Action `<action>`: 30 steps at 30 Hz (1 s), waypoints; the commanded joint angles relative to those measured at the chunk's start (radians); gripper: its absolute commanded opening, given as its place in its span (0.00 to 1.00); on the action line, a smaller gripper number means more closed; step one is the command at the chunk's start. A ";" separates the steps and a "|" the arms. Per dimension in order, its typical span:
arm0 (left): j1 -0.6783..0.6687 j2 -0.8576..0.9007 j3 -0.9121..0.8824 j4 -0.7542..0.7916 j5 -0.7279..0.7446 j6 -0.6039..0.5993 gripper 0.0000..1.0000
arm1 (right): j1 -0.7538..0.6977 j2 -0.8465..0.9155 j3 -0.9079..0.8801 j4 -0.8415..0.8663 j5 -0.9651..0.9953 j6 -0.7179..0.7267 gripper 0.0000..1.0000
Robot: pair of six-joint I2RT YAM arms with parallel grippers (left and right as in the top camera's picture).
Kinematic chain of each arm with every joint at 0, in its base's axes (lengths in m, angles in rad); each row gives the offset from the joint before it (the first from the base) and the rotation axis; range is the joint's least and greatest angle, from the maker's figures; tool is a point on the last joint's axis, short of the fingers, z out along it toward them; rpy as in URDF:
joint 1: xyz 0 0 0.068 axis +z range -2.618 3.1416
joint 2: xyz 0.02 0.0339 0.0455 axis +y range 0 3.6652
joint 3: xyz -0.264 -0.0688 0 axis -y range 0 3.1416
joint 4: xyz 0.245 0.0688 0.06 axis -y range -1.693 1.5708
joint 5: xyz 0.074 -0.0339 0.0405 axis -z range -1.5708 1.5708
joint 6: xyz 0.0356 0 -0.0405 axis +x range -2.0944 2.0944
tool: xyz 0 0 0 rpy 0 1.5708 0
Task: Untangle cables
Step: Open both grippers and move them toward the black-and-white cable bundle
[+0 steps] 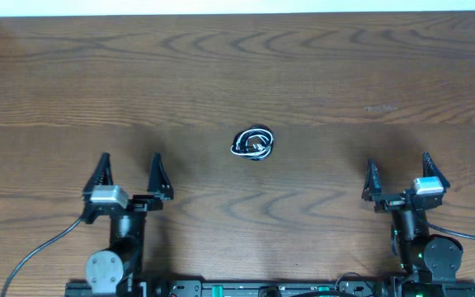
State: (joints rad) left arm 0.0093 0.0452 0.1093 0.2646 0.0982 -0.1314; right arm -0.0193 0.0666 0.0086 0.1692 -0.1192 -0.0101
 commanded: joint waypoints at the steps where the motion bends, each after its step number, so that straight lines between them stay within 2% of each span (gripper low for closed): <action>1: 0.001 0.089 0.125 0.009 -0.010 -0.006 0.98 | -0.007 0.059 0.055 0.032 -0.023 -0.014 0.99; 5: 0.001 0.274 0.285 -0.027 0.007 -0.015 0.98 | -0.007 0.200 0.173 0.048 -0.026 -0.014 0.99; 9: 0.000 0.468 0.462 -0.126 0.091 -0.016 0.98 | -0.007 0.375 0.334 0.035 -0.087 -0.014 0.99; 13: 0.001 0.695 0.687 -0.324 0.253 -0.016 0.98 | -0.007 0.598 0.538 -0.046 -0.191 -0.014 0.99; 19: 0.000 0.977 0.969 -0.677 0.382 -0.008 0.98 | -0.007 0.884 0.816 -0.232 -0.397 -0.013 0.99; 22: 0.000 1.085 1.040 -0.773 0.433 -0.008 0.98 | -0.007 1.011 0.929 -0.346 -0.518 -0.013 0.99; 25: 0.000 1.162 1.047 -0.783 0.513 -0.008 0.98 | -0.007 1.123 0.993 -0.433 -0.620 -0.010 0.99; 28: 0.000 1.237 1.047 -0.780 0.611 -0.009 0.98 | -0.007 1.214 0.999 -0.451 -0.708 0.064 0.99; 30: 0.000 1.268 1.047 -0.780 0.621 -0.010 0.98 | -0.005 1.256 0.999 -0.451 -0.759 0.121 0.99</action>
State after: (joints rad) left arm 0.0093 1.2678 1.1339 -0.5156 0.6079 -0.1379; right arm -0.0193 1.2617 0.9886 -0.2741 -0.7181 0.0166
